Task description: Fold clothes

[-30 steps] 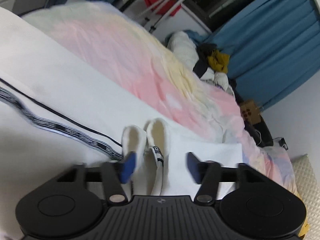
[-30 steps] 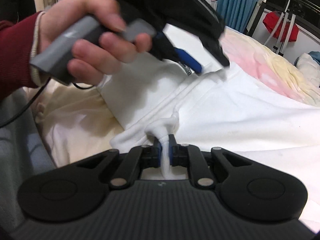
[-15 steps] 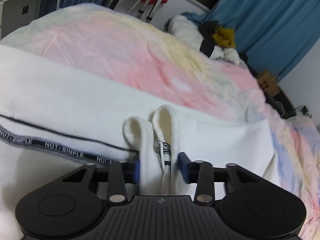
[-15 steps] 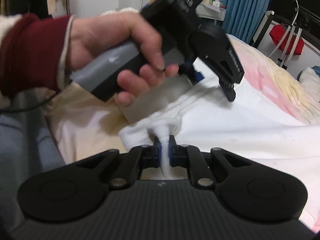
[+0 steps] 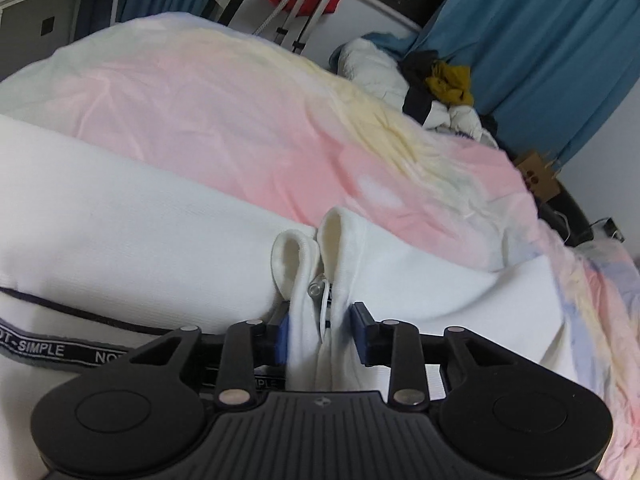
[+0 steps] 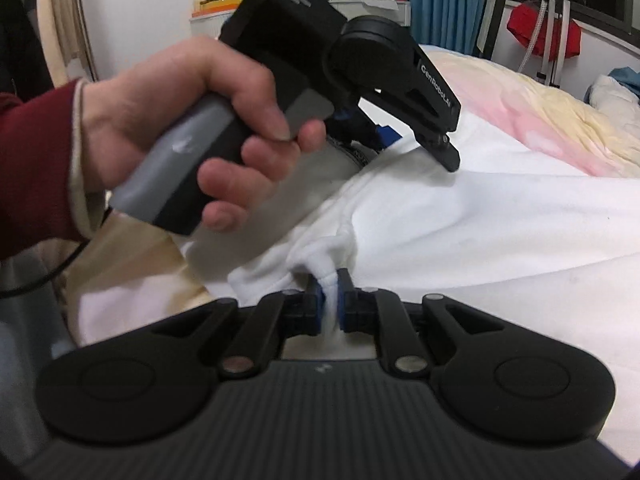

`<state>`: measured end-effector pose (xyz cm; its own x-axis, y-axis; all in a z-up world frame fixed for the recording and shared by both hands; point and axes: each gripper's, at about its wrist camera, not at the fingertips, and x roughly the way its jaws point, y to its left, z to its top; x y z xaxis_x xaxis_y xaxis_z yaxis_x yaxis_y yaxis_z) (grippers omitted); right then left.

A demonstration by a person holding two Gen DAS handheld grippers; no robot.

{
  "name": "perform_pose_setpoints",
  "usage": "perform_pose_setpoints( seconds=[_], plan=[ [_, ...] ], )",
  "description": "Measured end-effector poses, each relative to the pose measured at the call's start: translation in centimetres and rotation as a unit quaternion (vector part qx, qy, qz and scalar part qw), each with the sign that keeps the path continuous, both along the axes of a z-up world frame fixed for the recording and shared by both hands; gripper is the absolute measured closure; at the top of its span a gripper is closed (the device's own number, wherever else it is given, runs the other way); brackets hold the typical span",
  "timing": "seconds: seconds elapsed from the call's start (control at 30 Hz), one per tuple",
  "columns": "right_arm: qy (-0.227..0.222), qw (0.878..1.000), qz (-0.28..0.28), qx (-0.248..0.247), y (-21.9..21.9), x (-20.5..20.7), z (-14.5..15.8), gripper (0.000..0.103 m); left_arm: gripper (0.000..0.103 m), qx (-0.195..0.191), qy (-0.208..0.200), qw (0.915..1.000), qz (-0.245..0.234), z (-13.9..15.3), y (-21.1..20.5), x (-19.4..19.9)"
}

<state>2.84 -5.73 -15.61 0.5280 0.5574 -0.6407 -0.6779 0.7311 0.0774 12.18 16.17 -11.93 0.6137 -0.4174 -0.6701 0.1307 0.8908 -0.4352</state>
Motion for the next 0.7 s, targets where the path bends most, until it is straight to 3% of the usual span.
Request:
perform_pose_setpoints(
  seconds=[0.07, 0.17, 0.3, 0.4, 0.5, 0.53, 0.63, 0.7],
  plan=[
    [0.005, 1.0, -0.008, 0.016, -0.4, 0.2, 0.5, 0.091, 0.064, -0.009, -0.015, 0.9998, 0.005, 1.3, 0.7, -1.4],
    [0.006, 0.999, -0.02, 0.037, -1.0, 0.2, 1.4, 0.09, 0.051, -0.052, -0.02, 0.9983, 0.02, 3.2, 3.2, -4.8],
    [-0.001, 0.997, -0.038, 0.073, -2.1, -0.3, 2.7, 0.087, 0.034, -0.078, -0.018, 0.994, 0.074, 6.9, 7.9, -10.5],
    [-0.01, 0.993, -0.053, 0.106, -3.3, -0.7, 3.5, 0.081, 0.025, -0.086, -0.027, 0.9892, 0.115, 8.9, 11.6, -14.7],
    [-0.022, 0.988, -0.086, 0.123, -4.9, -1.2, 4.4, 0.07, 0.021, -0.078, -0.025, 0.9807, 0.178, 10.0, 15.8, -19.0],
    [-0.028, 0.987, -0.1, 0.125, -5.5, -1.4, 4.7, 0.061, 0.019, -0.079, -0.021, 0.974, 0.211, 10.1, 17.5, -20.3],
    [-0.044, 0.981, -0.146, 0.122, -7.1, -1.6, 5.4, 0.041, 0.011, -0.102, -0.001, 0.9396, 0.327, 9.4, 22.2, -24.0],
    [-0.048, 0.975, -0.191, 0.101, -8.3, -1.2, 5.4, 0.041, 0.011, -0.129, 0.008, 0.9193, 0.372, 8.6, 24.3, -25.1]
  ],
)
